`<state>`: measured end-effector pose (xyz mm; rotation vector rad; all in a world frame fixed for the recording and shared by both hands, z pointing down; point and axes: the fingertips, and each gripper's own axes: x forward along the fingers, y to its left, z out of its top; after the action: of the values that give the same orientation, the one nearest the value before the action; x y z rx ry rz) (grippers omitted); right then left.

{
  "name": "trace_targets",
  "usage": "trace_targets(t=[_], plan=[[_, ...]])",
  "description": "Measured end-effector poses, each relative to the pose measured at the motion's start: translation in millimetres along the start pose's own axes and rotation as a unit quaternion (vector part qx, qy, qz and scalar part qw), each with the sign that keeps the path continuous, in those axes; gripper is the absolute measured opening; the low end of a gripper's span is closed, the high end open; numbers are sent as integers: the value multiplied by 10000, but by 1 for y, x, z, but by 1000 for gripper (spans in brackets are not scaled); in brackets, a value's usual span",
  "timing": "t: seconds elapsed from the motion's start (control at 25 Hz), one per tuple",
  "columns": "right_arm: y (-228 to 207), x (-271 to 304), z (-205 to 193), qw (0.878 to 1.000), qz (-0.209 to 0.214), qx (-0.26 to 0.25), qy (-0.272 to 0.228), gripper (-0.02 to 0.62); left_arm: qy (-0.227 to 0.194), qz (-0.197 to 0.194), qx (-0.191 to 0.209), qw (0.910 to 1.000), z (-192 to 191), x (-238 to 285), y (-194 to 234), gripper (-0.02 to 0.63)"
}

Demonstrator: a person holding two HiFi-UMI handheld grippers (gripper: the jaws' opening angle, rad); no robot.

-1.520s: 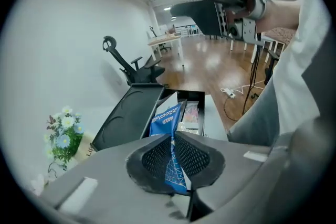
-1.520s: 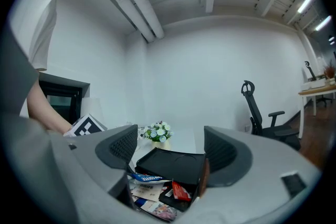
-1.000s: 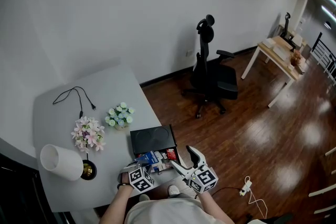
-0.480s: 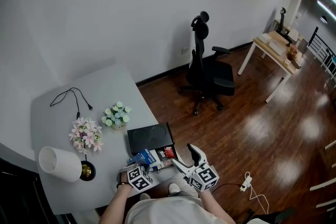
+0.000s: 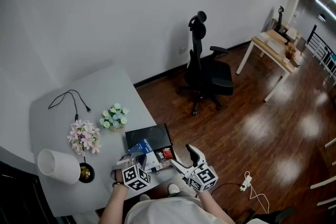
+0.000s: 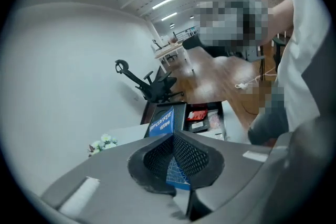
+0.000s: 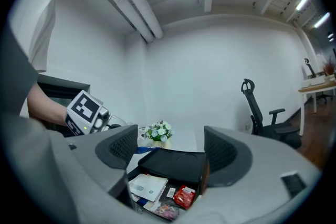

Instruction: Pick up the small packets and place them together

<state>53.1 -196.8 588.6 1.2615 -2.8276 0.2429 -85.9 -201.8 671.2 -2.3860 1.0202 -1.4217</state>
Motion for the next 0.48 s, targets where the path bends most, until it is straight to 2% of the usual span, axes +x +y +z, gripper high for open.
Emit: trace_targets(t=[0.12, 0.24, 0.36, 0.48], plan=[[1, 0, 1, 10000, 55, -40, 8, 388, 183, 105, 677, 9975, -7, 29, 18, 5], [1, -2, -1, 10000, 68, -42, 55, 388, 422, -141, 1196, 9918, -21, 62, 20, 6], [-1, -6, -3, 9999, 55, -33, 90, 388, 609, -532, 1360, 9874, -36, 81, 11, 7], [-4, -8, -2, 9999, 31, -52, 86, 389, 741, -762, 1378, 9847, -43, 87, 4, 21]])
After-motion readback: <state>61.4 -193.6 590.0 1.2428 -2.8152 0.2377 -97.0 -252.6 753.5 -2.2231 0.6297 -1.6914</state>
